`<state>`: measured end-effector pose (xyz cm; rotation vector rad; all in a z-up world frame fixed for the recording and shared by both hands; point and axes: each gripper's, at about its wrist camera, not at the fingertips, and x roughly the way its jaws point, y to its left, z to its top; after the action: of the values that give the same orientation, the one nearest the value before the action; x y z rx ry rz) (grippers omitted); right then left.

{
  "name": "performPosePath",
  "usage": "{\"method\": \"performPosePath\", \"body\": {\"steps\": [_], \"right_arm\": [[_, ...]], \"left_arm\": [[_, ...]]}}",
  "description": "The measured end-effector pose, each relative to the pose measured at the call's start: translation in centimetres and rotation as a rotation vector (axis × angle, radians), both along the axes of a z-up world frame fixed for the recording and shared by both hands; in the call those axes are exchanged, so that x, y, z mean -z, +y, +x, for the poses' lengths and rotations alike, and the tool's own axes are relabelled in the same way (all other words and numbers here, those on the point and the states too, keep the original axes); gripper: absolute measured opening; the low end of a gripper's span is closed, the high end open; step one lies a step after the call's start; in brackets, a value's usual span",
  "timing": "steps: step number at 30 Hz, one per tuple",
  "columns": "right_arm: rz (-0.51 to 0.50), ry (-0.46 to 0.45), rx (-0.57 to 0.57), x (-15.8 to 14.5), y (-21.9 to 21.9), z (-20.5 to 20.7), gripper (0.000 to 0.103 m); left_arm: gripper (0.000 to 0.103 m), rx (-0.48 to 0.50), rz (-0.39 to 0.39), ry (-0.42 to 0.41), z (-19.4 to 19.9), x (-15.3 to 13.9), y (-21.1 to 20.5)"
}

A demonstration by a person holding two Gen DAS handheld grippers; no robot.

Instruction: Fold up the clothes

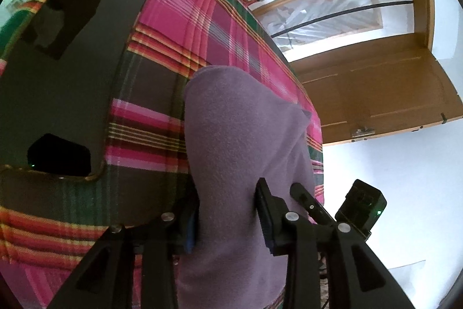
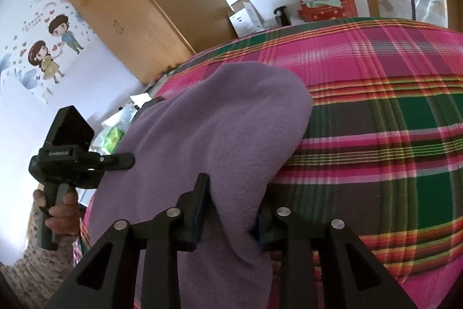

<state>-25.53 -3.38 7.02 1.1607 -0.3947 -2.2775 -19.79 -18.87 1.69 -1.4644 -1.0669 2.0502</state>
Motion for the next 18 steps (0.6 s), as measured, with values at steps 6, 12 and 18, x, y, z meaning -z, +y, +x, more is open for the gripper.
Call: {"method": "performPosePath", "body": {"steps": [6,12,18], "right_arm": [[0.024,0.012,0.018,-0.2,0.3,0.5,0.034],[0.093,0.054,0.046,-1.0,0.2,2.1,0.036],[0.166,0.098,0.075,-1.8,0.2,4.1,0.036]], "left_arm": [[0.037,-0.051,-0.102,0.057,1.6,-1.9,-0.3],[0.037,-0.074,-0.189,0.079,4.0,-3.3,-0.3],[0.037,-0.098,-0.242,0.076,6.1,-4.2,0.0]]}}
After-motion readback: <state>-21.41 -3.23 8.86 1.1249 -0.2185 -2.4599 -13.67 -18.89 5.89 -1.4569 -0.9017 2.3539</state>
